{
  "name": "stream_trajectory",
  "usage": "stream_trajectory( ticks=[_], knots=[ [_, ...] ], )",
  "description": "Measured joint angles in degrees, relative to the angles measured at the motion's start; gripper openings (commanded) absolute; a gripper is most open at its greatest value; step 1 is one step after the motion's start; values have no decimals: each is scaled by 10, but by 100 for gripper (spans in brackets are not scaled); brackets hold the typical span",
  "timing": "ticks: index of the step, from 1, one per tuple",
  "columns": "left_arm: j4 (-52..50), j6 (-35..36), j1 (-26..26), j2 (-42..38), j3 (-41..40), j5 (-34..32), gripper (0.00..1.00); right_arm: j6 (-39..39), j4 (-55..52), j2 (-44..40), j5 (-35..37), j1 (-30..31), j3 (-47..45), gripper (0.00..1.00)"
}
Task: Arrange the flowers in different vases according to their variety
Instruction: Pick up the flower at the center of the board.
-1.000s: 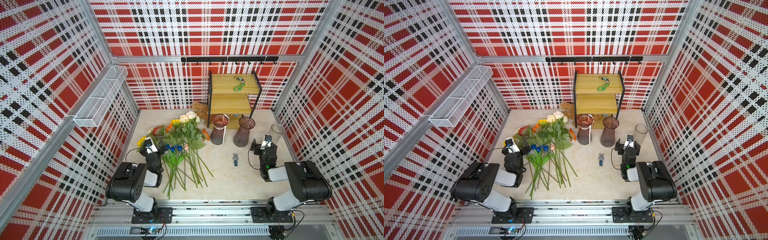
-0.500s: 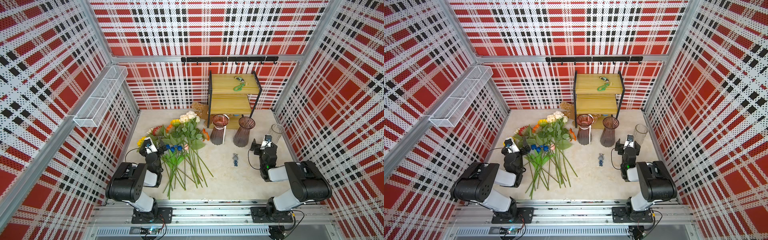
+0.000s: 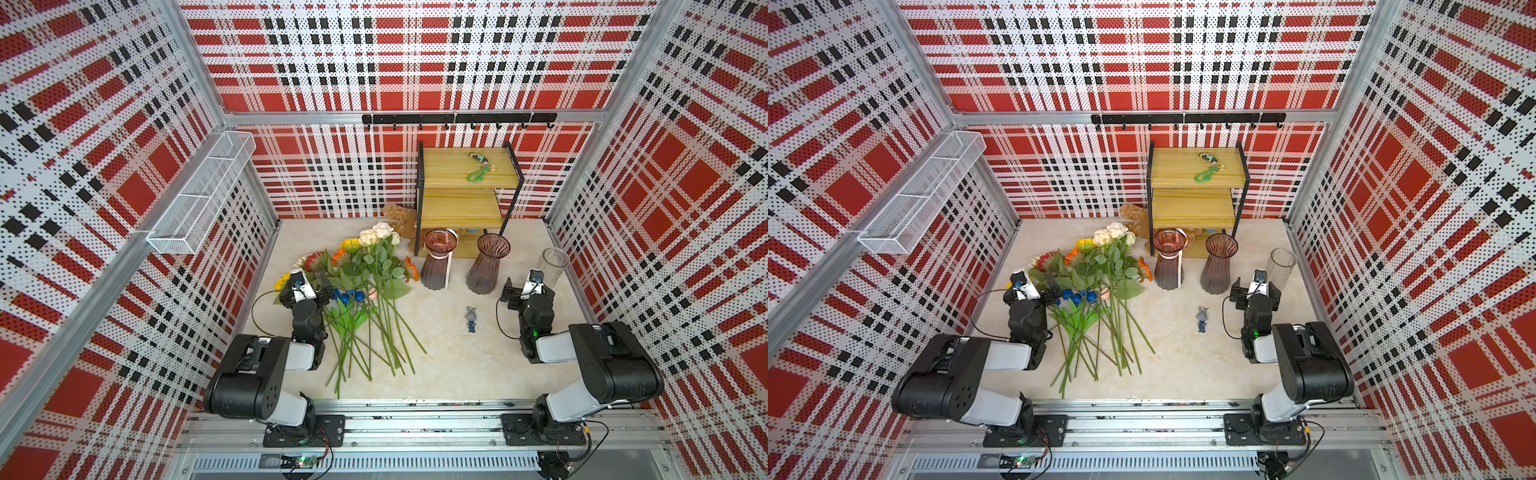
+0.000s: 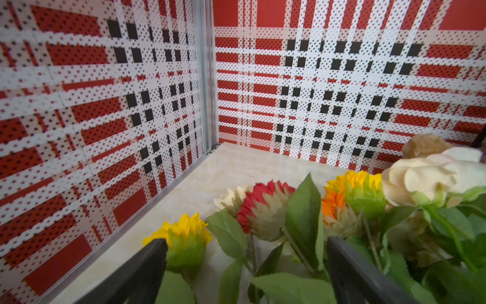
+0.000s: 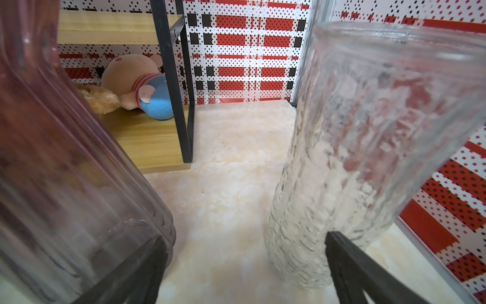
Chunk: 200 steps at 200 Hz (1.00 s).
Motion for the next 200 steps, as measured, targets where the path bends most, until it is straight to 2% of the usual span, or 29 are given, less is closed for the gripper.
stream_trajectory(
  ticks=[38, 57, 78, 93, 111, 148, 172, 200],
  knots=[
    [-246, -30, -10, -111, 148, 13, 99, 0, -15, -5, 1, 0, 3, 100],
    [-368, -47, -23, -138, 208, 23, 99, 3, -125, -54, 1, 0, 45, 100],
    [-474, -67, -47, -163, 239, 47, 100, 13, -241, -145, -1, 7, 110, 100],
    [-531, -82, -65, -174, 247, 73, 93, 14, -319, -209, 12, 38, 150, 100],
    [-575, -102, -86, -174, 248, 113, 85, 23, -415, -259, 27, 90, 198, 100],
    [-613, -138, -106, -150, 237, 197, 83, 90, -595, -281, 38, 177, 270, 100],
    [-619, -155, -108, -109, 236, 240, 81, 143, -668, -281, 41, 222, 276, 100],
    [-623, -166, -110, -42, 244, 277, 75, 188, -706, -274, 27, 239, 278, 100]
  ],
)
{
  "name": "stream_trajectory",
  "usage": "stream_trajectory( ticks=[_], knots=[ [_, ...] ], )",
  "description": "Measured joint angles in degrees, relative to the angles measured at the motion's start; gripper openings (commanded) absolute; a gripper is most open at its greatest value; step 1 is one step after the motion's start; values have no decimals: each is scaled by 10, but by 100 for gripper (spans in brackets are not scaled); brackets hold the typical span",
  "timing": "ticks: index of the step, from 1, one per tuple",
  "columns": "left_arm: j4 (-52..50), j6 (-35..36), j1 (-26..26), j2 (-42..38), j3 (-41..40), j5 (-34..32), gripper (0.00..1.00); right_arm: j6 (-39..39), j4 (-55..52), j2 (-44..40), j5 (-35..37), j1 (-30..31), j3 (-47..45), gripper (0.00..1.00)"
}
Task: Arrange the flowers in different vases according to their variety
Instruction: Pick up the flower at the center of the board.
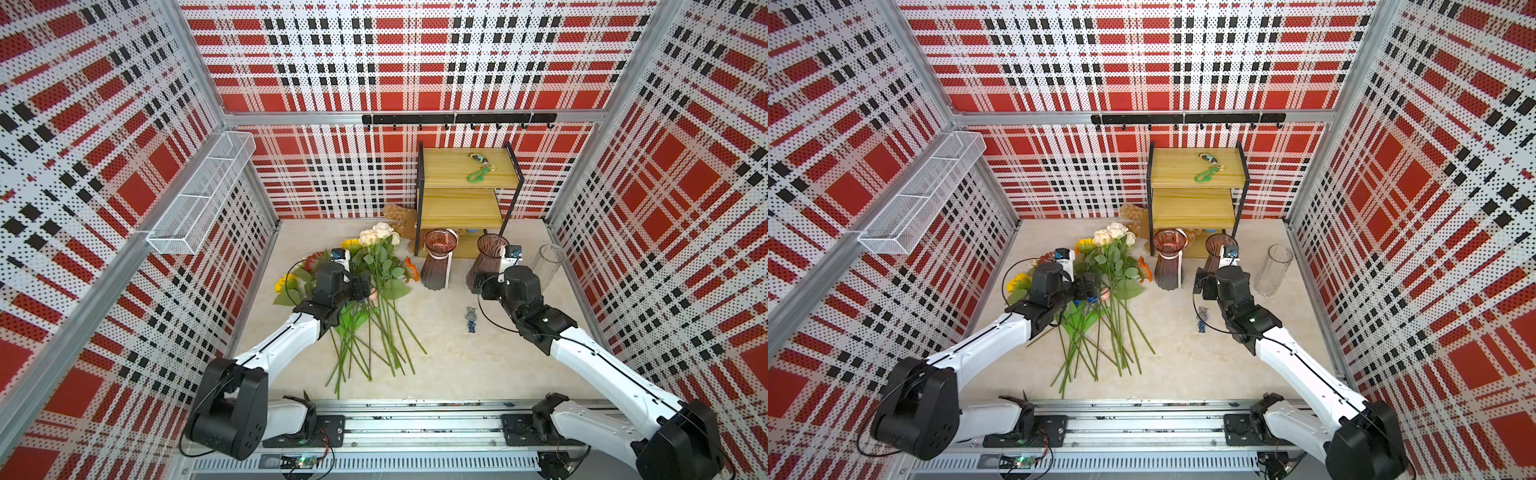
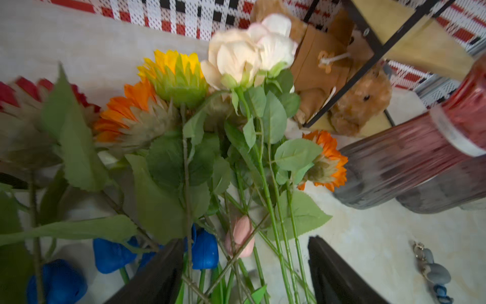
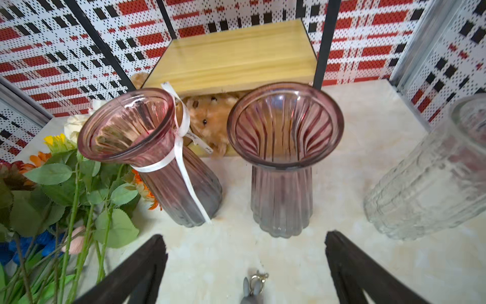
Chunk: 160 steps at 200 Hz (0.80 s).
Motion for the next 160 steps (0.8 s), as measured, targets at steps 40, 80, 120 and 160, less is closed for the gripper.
stream_trajectory(
  ticks=[40, 80, 120, 160],
  knots=[
    [-8, -6, -8, 68, 37, 34, 69, 28, -39, 64, -44, 18, 52, 100],
    [-7, -9, -15, 78, 57, 54, 63, 53, -44, 99, -89, 28, 59, 100],
    [-5, -13, -18, 106, 64, 80, 55, 61, -49, 118, -107, 30, 63, 100],
    [-6, -19, -24, 138, 68, 89, 50, 61, -52, 141, -115, 31, 82, 100]
  ],
)
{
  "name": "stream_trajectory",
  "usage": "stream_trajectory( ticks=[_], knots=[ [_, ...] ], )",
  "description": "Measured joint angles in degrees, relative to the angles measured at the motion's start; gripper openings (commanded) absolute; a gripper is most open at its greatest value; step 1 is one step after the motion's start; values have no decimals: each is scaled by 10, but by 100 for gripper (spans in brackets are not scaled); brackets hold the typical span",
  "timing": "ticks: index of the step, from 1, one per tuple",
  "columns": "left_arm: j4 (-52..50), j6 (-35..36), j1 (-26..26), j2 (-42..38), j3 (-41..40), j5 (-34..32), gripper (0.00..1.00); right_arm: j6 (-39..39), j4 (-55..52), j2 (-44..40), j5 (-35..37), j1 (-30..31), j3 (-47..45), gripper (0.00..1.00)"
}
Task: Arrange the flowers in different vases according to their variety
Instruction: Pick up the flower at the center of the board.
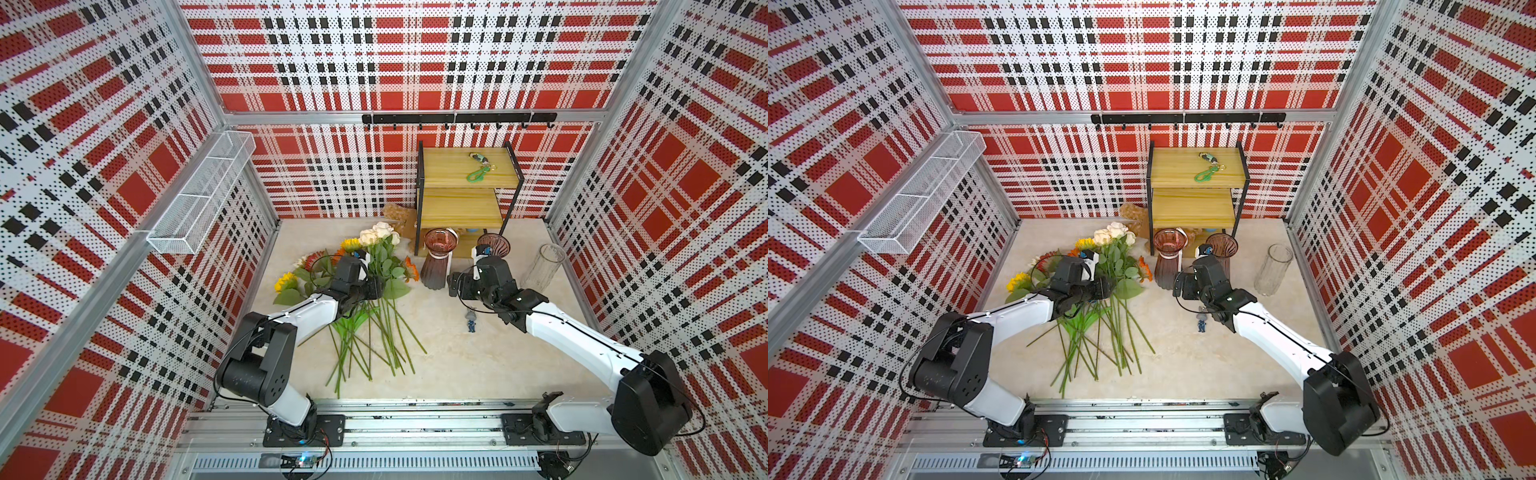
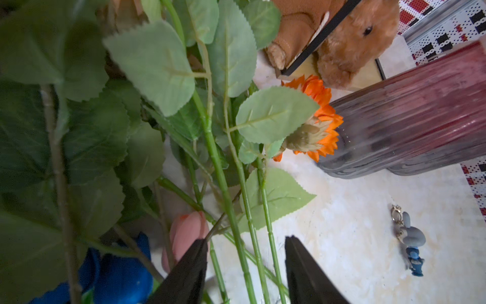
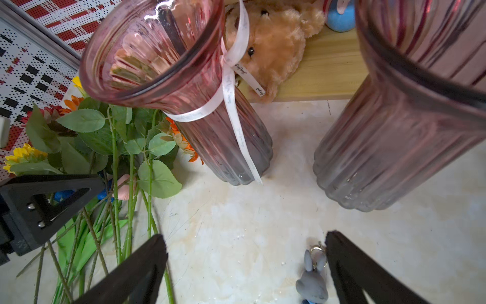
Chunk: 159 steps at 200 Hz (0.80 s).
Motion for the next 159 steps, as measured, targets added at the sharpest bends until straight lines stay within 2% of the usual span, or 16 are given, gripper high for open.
stream_trajectory(
  ticks=[28, 96, 129, 159],
  knots=[
    [0, -3, -2, 9, 3, -3, 40, 2, 0, 12, -7, 0, 5, 100],
    [-1, -4, -5, 36, 13, -4, 36, 10, 0, 21, -17, 0, 5, 100],
    [-1, -6, -6, 53, 21, -4, 20, 11, 0, 32, -24, 0, 5, 100],
    [-3, -4, -6, 59, 21, -4, 12, 11, 3, 42, -32, 1, 5, 100]
  ],
)
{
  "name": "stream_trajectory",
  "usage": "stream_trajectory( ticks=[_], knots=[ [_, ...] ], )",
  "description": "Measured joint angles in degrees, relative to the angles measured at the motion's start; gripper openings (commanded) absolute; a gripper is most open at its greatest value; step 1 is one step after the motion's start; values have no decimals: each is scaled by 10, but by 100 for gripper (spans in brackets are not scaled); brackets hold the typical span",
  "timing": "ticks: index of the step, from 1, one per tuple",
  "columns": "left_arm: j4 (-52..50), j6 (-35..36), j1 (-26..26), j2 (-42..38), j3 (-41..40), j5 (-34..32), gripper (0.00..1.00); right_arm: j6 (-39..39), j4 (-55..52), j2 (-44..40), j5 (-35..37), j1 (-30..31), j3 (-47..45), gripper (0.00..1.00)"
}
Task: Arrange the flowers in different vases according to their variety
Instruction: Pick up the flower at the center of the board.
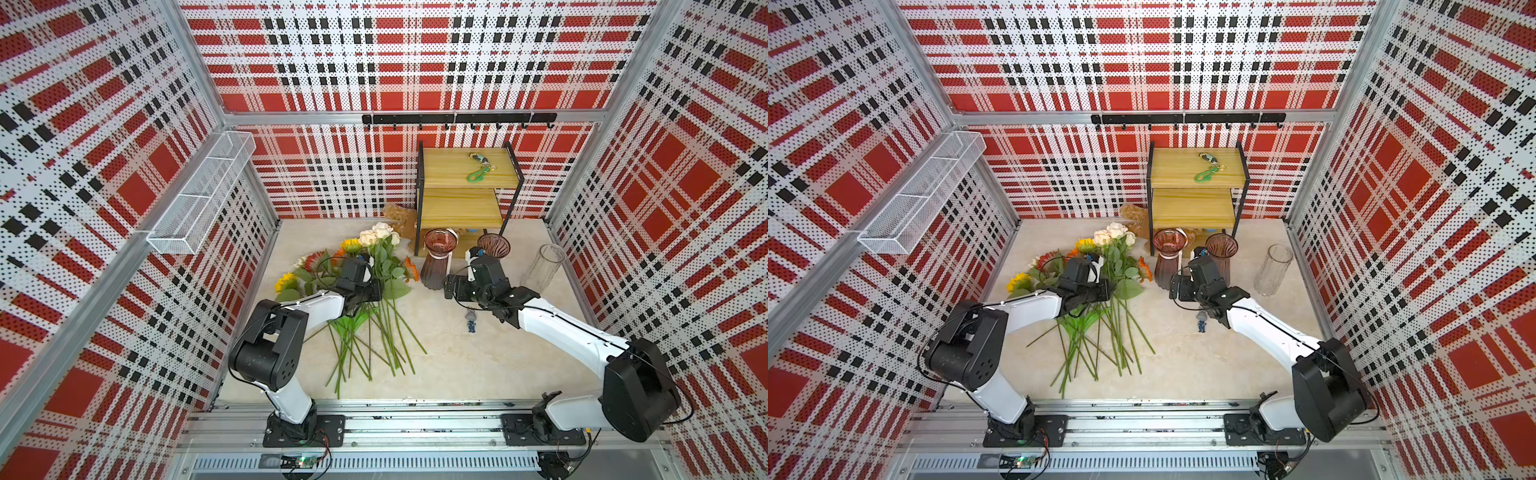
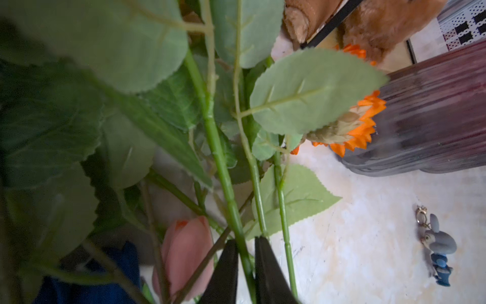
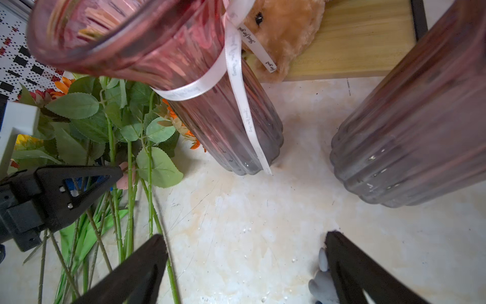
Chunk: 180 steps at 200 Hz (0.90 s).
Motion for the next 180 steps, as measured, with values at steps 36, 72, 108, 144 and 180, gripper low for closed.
stream_trajectory(
  ticks=[36, 72, 108, 144, 180],
  knots=[
    [-8, 0, 0, 0, 9, 0, 1, 2, 1, 23, -9, 12, 12, 100],
    [-32, 2, 0, -16, 31, -5, 0, 18, 3, 74, -19, 47, 56, 100],
    [-81, 5, 7, -80, 67, -14, 0, 39, 10, 155, -53, 87, 122, 96],
    [-115, 11, 31, -130, 104, -14, 0, 61, 14, 228, -99, 109, 181, 84],
    [-162, 17, 62, -164, 104, -10, 0, 90, 23, 291, -158, 112, 228, 67]
  ],
)
